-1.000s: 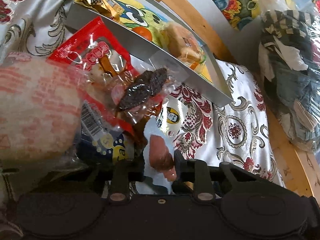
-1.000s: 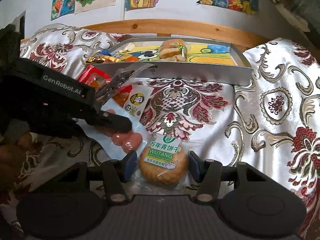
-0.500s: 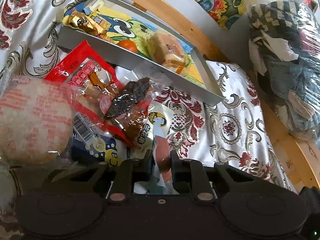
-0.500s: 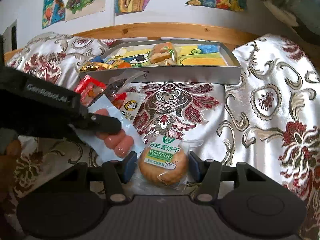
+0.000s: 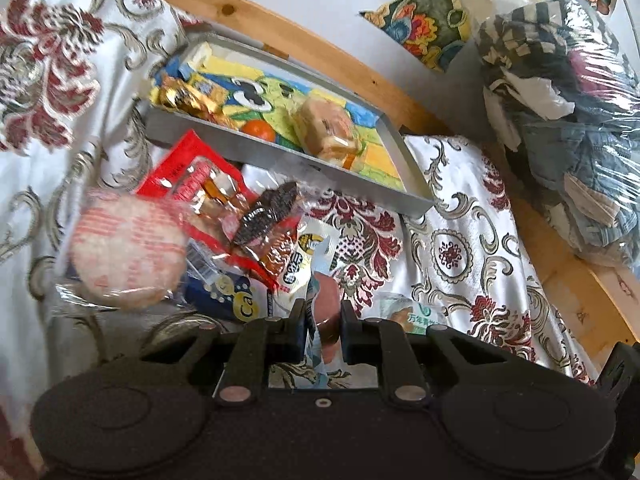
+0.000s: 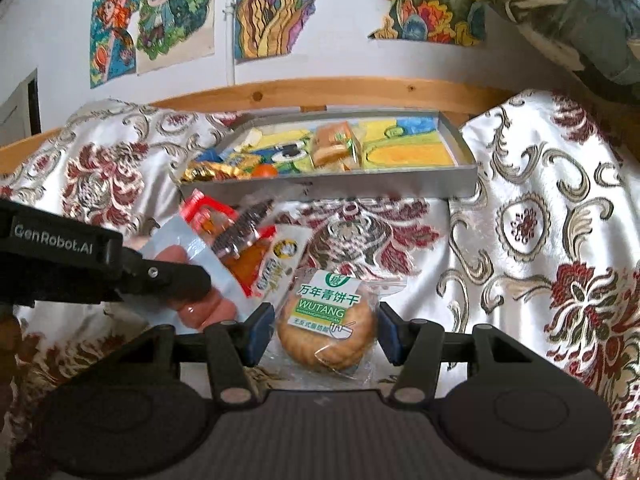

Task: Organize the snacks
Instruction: 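Grasp the WUTANG biscuit with the right tool while the left tool grasps the sausage pack, then carry the biscuit and sausage pack over the grey tray with both tools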

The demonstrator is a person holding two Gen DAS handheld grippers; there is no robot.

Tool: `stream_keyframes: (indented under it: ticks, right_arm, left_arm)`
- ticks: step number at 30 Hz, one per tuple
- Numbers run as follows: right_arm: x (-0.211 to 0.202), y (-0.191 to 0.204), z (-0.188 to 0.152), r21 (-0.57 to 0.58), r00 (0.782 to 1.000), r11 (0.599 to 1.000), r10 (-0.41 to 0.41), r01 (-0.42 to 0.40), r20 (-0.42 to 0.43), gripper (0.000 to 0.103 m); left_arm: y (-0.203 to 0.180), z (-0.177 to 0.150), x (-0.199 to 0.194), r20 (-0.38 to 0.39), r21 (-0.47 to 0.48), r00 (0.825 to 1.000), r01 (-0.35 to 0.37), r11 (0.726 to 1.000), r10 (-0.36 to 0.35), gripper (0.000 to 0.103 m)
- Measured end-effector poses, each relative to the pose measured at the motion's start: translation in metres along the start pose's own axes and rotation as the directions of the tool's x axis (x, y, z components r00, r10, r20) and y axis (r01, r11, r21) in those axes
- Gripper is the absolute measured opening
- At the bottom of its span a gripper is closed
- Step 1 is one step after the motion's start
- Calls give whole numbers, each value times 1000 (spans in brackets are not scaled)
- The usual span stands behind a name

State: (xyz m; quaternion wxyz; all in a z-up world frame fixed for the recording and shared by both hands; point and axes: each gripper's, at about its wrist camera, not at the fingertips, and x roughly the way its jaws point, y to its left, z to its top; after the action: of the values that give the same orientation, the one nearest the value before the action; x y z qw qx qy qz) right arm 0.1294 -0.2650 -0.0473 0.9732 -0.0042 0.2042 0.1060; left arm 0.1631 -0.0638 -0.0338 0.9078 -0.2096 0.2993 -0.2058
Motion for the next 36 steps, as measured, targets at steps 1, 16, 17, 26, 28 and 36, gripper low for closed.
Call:
stream_keyframes:
  ticks: [1,16,17,26,28,36]
  right_arm:
    - [-2,1,2,0,1000,1000,3,-3,7,59]
    - [-11,11,34,-31,995,998,50,-47,83,59]
    - [-9,10,39,-34,995,998,48,-45,91,59]
    - [43,-9,90,-36,984,999,33,-27,178,59]
    - [57,-17,100,-38,981,999,15,-8,191,59]
    - [106,-51,119,13,978,996,-87,86,192,59]
  left_arm:
    - [-1,1,-5,8,4,1000,-4,1000,4,17]
    - [-14,44,-26,109,19,994,-23,1000,21,17]
    - [-17,51,-23,113,33,993,-20,999,17,17]
    - [-24,112,25,140,71,990,-34,997,24,17]
    - [-23,127,39,145,89,989,-45,995,32,17]
    - [-19,164,90,155,138,988,-48,989,27,17]
